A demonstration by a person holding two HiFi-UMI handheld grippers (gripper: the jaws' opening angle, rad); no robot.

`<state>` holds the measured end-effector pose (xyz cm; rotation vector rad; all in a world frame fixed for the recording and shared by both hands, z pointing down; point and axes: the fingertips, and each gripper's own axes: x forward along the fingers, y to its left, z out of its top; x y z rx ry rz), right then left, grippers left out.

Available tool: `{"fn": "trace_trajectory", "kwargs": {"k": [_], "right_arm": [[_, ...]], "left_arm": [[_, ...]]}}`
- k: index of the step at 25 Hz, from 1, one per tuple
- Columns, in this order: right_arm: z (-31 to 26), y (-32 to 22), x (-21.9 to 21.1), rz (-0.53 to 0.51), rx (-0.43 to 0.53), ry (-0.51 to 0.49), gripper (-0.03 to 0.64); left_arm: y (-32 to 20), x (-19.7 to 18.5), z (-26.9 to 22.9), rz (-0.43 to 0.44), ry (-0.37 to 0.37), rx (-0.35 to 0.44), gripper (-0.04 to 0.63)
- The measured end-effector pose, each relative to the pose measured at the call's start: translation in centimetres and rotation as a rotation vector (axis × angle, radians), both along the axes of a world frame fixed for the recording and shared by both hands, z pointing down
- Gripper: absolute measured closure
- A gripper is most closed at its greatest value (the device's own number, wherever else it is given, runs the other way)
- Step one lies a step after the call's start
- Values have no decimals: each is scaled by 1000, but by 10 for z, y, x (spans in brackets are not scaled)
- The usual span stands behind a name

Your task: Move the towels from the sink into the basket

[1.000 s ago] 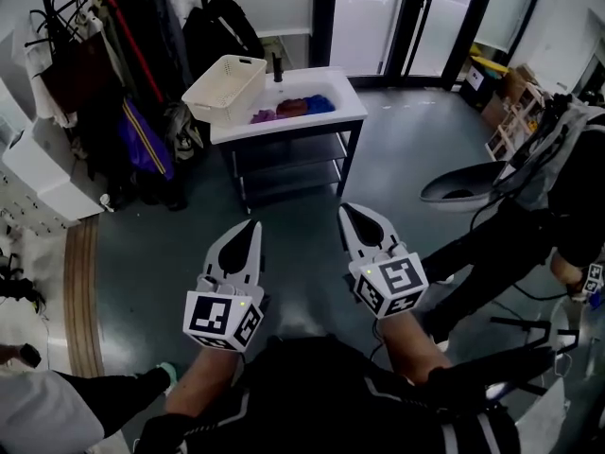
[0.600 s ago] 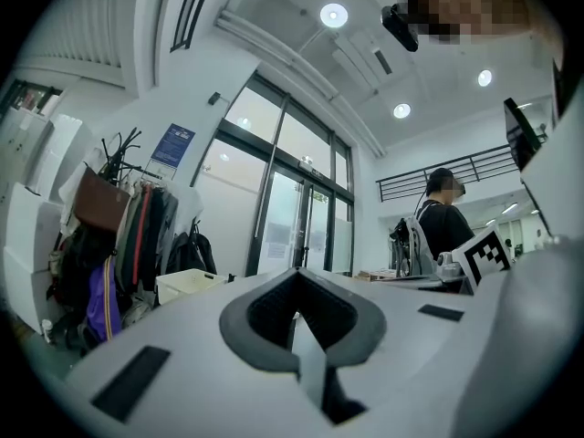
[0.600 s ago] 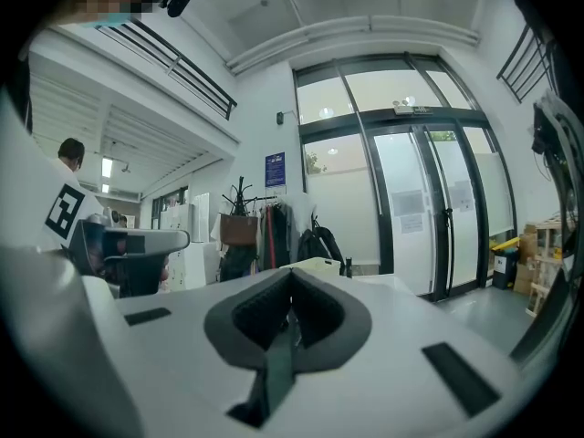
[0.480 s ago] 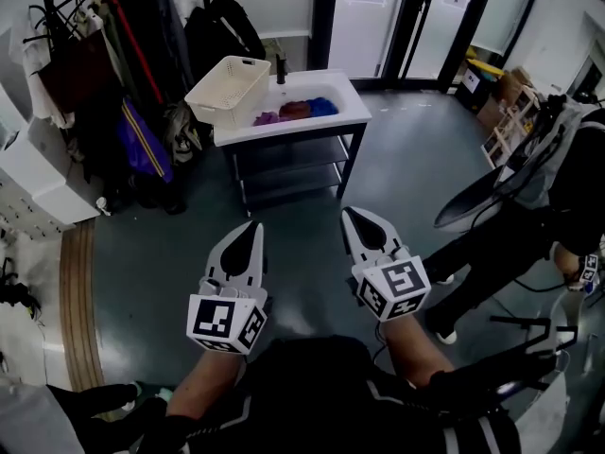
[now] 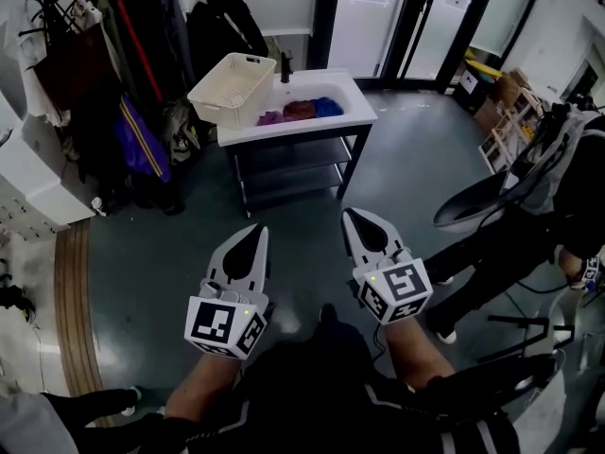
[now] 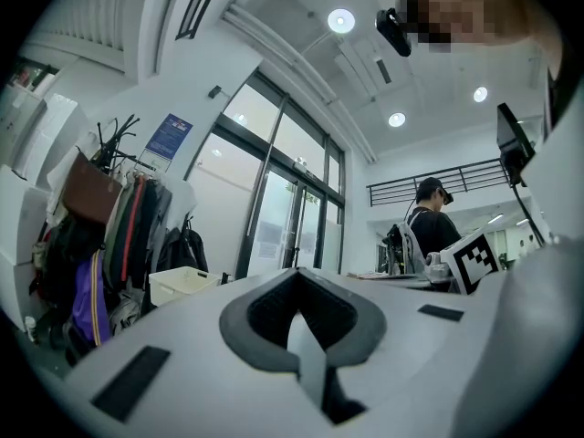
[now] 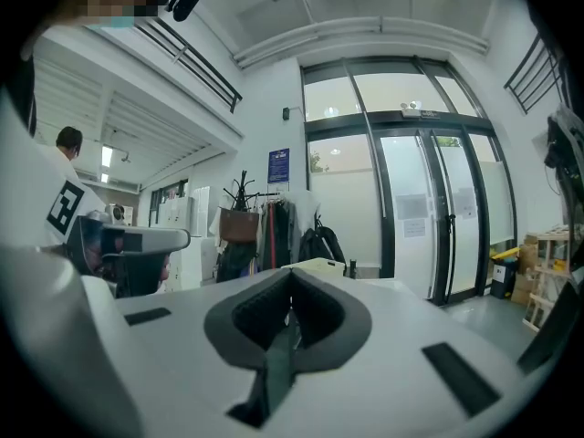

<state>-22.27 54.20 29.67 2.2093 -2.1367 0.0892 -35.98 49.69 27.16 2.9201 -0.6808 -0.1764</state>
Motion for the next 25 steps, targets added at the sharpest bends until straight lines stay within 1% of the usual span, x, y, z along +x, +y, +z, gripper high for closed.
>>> {"fn": "trace_trajectory", "kwargs": {"k": [4, 7, 13, 16, 20, 25], "right_arm": [[2, -25, 11, -14, -5, 24, 612], [-2, -43, 25, -35, 13, 27, 612], [-8, -82, 67, -46, 28, 24, 612], [-10, -98, 88, -58, 25, 33, 612], [-7, -114, 117, -59, 16, 16, 612], [-10, -133, 147, -86, 31, -4, 612]], "left_arm": [[-14, 10, -2, 11, 11, -3, 589], [-30, 23, 1, -4, -12, 5, 589], [-65, 61, -6, -33, -19, 14, 589], [-81, 85, -7, -36, -20, 15, 589], [-97, 114, -7, -33, -29, 7, 589], [-113, 143, -12, -4, 20, -20, 589]]}}
